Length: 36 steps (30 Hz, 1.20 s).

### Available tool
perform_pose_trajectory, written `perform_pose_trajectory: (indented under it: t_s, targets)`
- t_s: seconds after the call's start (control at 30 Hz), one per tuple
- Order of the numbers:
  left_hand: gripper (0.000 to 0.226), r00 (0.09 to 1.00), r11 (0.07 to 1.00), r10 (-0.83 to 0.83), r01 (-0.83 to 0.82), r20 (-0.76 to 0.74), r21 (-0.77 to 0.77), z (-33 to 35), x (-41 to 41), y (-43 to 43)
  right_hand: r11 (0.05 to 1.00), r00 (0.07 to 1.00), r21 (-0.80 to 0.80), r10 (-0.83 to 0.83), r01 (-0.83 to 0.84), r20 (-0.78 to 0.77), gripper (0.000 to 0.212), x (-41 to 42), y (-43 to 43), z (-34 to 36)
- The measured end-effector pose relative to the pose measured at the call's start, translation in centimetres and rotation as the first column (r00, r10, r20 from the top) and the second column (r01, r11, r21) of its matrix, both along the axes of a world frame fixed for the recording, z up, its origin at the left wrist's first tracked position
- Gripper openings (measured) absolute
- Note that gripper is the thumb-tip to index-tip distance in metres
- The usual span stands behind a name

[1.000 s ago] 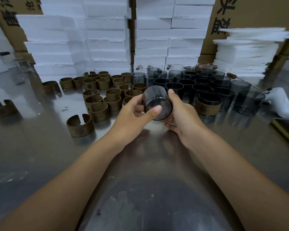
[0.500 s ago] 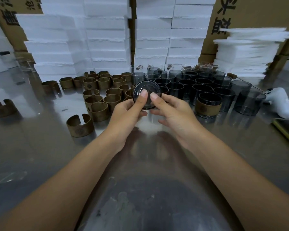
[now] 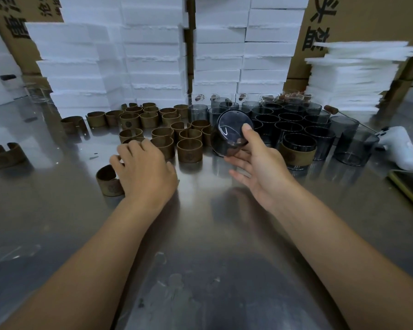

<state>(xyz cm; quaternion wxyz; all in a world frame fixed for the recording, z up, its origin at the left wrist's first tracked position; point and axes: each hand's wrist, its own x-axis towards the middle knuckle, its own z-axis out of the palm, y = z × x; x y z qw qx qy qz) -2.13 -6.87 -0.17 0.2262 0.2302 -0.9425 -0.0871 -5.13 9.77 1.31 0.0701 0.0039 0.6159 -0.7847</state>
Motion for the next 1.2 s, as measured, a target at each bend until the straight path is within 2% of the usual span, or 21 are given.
perform_pose_trajectory:
  t_s: [0.1, 0.23, 0.33, 0.43, 0.53, 0.6, 0.7, 0.83, 0.9, 0.97, 1.07, 1.2]
  targets:
    - [0.034, 0.996, 0.998, 0.07, -0.071, 0.063, 0.001, 0.0, 0.0, -0.3, 1.0, 1.0, 0.019, 0.012, -0.012, -0.007, 0.03, 0.0, 0.1, -0.2]
    - [0.012, 0.996, 0.997, 0.078, -0.077, 0.045, -0.026, -0.2, -0.3, -0.6, 1.0, 1.0, 0.015, 0.01, -0.01, 0.004, 0.031, -0.1, 0.1, -0.3]
    - [0.014, 0.998, 1.0, 0.009, -0.01, -0.059, -0.017, -0.3, -0.2, -0.6, 1.0, 1.0, 0.018, 0.005, -0.005, 0.005, 0.031, -0.1, 0.1, -0.3]
    - [0.008, 0.956, 0.984, -0.123, 0.152, -0.267, 0.089, 0.0, -0.2, -0.2, 0.999, 1.0, 0.044, -0.004, 0.004, 0.003, 0.029, -0.2, 0.0, -0.3]
    - [0.005, 0.861, 0.896, -0.199, 0.353, -0.468, 0.269, 0.5, -0.4, 0.3, 0.995, 1.0, 0.096, -0.016, 0.017, -0.009, 0.024, -0.3, -0.2, -0.5]
    - [0.011, 0.807, 0.833, -0.223, 0.449, -0.547, 0.323, 0.5, -0.5, 0.7, 0.992, 1.0, 0.12, -0.02, 0.022, -0.019, 0.023, -0.3, -0.2, -0.6]
    - [0.016, 0.743, 0.738, -0.202, 0.544, -0.638, 0.399, 0.7, -0.3, 1.1, 0.992, 0.999, 0.129, -0.012, 0.016, -0.033, 0.022, -0.2, -0.3, -0.7]
    - [0.021, 0.687, 0.515, -0.208, 0.682, -0.697, 0.519, 1.0, -0.2, 1.7, 0.991, 0.999, 0.131, 0.001, 0.005, -0.048, 0.018, -0.1, -0.5, -0.9]
    - [0.02, 0.646, 0.433, -0.245, 0.74, -0.723, 0.514, 0.9, -0.1, 1.9, 0.991, 0.999, 0.132, 0.013, -0.006, -0.049, 0.017, -0.1, -0.6, -0.9]
    - [0.016, 0.605, 0.418, -0.3, 0.779, -0.738, 0.469, 0.8, 0.0, 2.3, 0.991, 0.999, 0.134, 0.023, -0.017, -0.046, 0.024, 0.0, -0.7, -1.0]
    - [0.01, 0.591, 0.431, -0.328, 0.788, -0.737, 0.44, 0.6, 0.1, 2.4, 0.992, 0.999, 0.124, 0.024, -0.019, -0.042, 0.029, -0.1, -0.8, -1.1]
    - [0.032, 0.549, 0.354, -0.41, 0.832, -0.729, 0.427, 0.4, 0.2, 2.4, 0.997, 1.0, 0.077, -0.007, 0.009, -0.024, 0.035, -0.1, -0.9, -1.1]
